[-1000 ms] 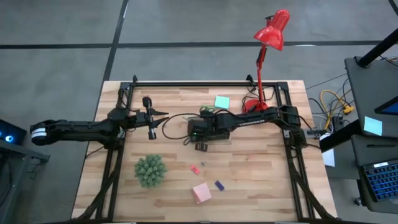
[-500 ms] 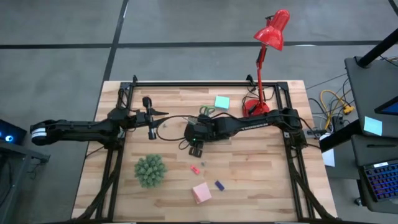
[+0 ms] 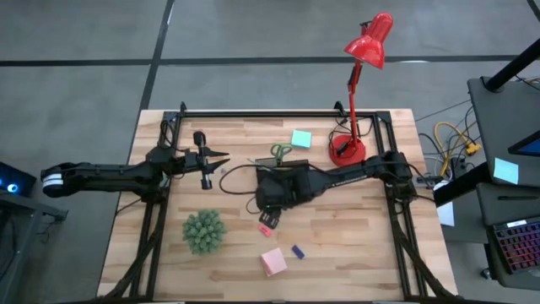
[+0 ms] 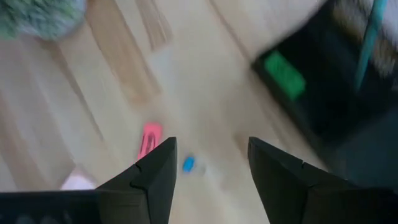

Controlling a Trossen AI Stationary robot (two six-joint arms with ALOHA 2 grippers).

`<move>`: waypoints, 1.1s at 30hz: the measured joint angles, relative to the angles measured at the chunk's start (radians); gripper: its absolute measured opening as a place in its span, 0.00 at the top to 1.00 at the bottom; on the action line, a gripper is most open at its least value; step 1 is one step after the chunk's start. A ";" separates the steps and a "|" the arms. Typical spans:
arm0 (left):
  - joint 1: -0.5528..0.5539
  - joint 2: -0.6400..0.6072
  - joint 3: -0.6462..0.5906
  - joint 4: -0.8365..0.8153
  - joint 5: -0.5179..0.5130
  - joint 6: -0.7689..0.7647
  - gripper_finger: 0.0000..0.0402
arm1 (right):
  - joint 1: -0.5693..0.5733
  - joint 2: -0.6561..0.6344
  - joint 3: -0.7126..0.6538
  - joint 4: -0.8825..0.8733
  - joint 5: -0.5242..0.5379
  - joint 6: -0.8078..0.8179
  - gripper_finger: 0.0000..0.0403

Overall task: Pick and place office supplies into organizer
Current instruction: Put the blue eraser into the black desk organizer

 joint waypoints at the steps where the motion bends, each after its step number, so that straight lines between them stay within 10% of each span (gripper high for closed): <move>1: 0.000 0.000 0.000 0.000 0.000 0.000 0.85 | 0.006 0.000 0.000 -0.019 -0.014 0.036 0.54; 33: 0.000 0.000 0.000 0.002 0.000 0.000 0.85 | 0.260 0.022 -0.009 -0.114 -0.087 0.515 0.53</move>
